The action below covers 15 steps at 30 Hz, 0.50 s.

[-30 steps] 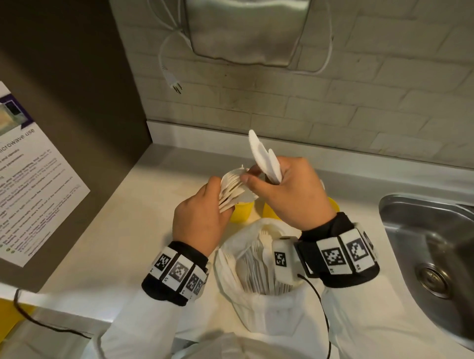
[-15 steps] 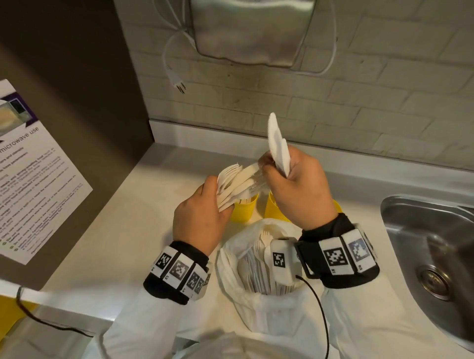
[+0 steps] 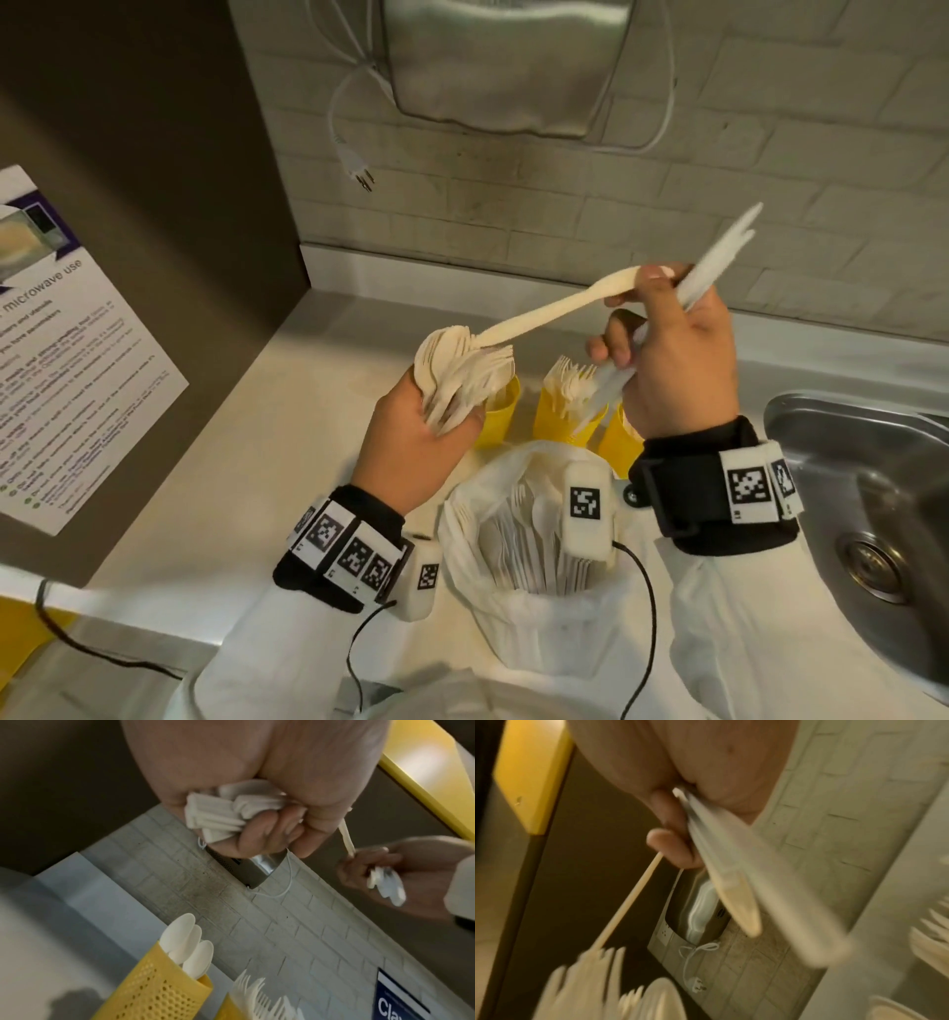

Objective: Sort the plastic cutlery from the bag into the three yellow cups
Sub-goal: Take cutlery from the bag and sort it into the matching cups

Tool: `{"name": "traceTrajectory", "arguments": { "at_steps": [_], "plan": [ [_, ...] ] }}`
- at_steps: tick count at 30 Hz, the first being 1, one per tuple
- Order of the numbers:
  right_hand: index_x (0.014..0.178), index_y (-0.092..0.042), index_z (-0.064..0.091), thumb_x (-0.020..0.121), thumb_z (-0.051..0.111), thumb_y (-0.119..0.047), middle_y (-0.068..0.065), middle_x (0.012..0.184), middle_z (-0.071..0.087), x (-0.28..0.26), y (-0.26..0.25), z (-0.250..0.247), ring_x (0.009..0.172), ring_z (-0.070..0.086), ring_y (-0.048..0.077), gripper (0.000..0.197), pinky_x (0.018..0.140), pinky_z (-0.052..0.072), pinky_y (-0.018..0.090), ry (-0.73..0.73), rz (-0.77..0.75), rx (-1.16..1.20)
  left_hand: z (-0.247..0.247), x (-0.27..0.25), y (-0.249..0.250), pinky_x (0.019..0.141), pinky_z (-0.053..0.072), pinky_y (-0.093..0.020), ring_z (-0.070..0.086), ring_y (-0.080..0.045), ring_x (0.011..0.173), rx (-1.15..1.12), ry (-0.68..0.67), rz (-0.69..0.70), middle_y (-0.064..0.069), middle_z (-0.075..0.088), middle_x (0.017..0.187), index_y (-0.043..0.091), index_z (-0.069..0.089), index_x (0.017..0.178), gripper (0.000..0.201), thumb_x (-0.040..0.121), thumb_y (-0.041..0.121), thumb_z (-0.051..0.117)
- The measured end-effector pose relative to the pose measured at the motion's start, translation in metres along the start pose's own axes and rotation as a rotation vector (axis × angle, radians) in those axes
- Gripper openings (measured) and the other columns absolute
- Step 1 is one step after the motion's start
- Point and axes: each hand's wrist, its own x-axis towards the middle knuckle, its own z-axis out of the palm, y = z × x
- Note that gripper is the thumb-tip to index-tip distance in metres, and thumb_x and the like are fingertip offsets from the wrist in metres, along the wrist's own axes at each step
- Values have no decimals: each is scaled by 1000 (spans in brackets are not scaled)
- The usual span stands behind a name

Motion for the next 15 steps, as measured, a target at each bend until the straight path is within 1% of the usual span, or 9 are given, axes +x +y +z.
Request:
{"name": "traceTrajectory", "arguments": {
  "at_steps": [2,3,5,6,7,9,11,13,15],
  "plan": [
    [91,-2,54,105,40,-7,10,65,52,4,3,-5,46,40,19,19,50,48,31,66,16,103,-1,1,-1,67,49,-14,66,3,71,-131,-58,-50,21,71,80,23,66,119,36,89,7,75],
    [90,2,56,102,39,-5,12,65,54,5,5,-7,46,41,19,22,51,48,31,98,40,149,-2,1,-1,58,46,-19,58,0,58,-213,-92,-79,15,66,71,20,65,114,31,88,5,75],
    [82,4,59,99,37,-4,15,66,57,7,10,-10,47,45,18,29,54,50,31,154,112,246,-2,1,2,44,36,-24,43,-9,44,-373,-172,-134,-5,52,65,12,61,103,23,83,6,70],
    [82,2,57,100,37,-4,16,69,61,7,13,-12,49,50,18,27,57,53,33,177,157,293,-3,1,4,42,32,-23,38,-11,41,-422,-216,-148,-11,45,65,9,58,100,21,81,6,68],
    [88,1,55,100,38,-5,17,75,65,7,16,-12,52,57,19,22,61,56,35,200,204,341,-3,1,5,41,30,-22,35,-11,39,-463,-261,-154,-12,40,64,7,56,97,21,80,7,68],
    [101,5,56,100,40,-9,18,82,67,8,22,-14,65,69,25,21,69,61,38,220,292,440,-4,1,8,40,28,-18,32,-9,36,-572,-345,-152,-9,33,60,4,52,91,22,78,9,69],
    [100,7,57,99,41,-10,18,81,65,8,25,-15,75,73,30,24,73,62,40,224,343,517,-5,2,8,40,28,-15,30,-7,34,-723,-426,-140,-8,25,58,5,50,83,18,78,9,66],
    [87,-2,53,98,40,-8,11,68,56,9,25,-12,66,69,27,18,72,62,39,235,327,559,-8,2,8,40,29,-15,29,-7,34,-755,-467,-106,-9,23,58,7,51,81,12,80,8,63],
    [75,-12,45,98,41,-6,2,58,43,10,24,-11,47,50,16,24,57,58,32,260,302,545,-9,1,5,41,30,-18,31,-9,35,-689,-458,-37,-13,31,60,13,59,83,7,81,10,63]
  ]
}}
